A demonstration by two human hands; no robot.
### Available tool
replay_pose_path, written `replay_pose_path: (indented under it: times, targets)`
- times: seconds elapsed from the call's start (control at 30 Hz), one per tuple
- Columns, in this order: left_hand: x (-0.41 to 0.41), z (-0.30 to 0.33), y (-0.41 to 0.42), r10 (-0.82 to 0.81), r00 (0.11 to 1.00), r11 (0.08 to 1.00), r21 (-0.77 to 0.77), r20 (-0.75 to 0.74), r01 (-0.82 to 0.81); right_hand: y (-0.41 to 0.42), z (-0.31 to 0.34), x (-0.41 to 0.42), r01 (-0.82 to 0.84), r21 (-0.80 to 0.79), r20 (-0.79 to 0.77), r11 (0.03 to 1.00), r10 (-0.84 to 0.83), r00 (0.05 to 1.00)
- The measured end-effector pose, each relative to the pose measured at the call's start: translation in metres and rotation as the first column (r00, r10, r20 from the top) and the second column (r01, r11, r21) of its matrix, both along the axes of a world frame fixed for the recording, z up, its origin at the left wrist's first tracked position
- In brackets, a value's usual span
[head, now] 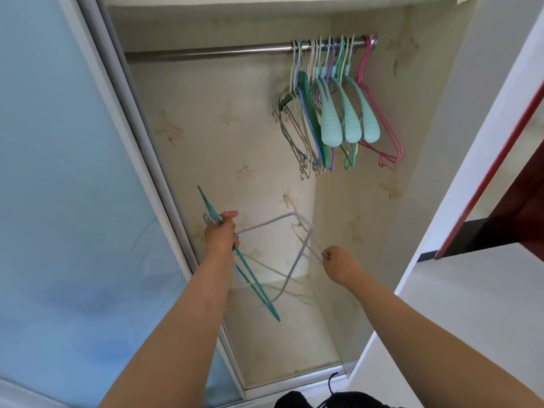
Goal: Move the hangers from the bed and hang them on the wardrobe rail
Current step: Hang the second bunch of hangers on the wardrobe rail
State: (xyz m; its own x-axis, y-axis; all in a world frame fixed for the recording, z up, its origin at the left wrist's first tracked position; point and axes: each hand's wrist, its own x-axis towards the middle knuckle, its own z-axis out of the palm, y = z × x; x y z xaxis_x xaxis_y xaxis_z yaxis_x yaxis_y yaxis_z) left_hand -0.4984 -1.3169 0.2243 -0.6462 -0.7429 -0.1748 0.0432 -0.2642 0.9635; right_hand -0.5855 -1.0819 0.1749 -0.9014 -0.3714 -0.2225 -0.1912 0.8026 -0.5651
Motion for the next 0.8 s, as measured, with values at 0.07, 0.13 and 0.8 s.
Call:
replay_pose_path:
  times: [0.07, 0.13, 0.8]
  targets:
    - [0.000, 0.001, -0.005, 0.007, 0.999, 0.999, -0.052, 0.040, -0.005, 0.010, -0.010, 0.001, -0.075, 0.100, 0.053, 0.992, 0.070, 0.996]
    - [0.000, 0.000, -0.006, 0.010, 0.997, 0.996, -0.094, 0.074, -0.003, 0.015, -0.015, 0.003, -0.087, 0.035, 0.093, 0.996, 0.083, 0.992]
    - [-0.004, 0.006, -0.013, -0.009, 0.998, 1.000, -0.026, 0.058, 0.010, -0.022, 0.056, 0.001, -0.029, -0.454, 0.398, 0.890, 0.232, 0.887]
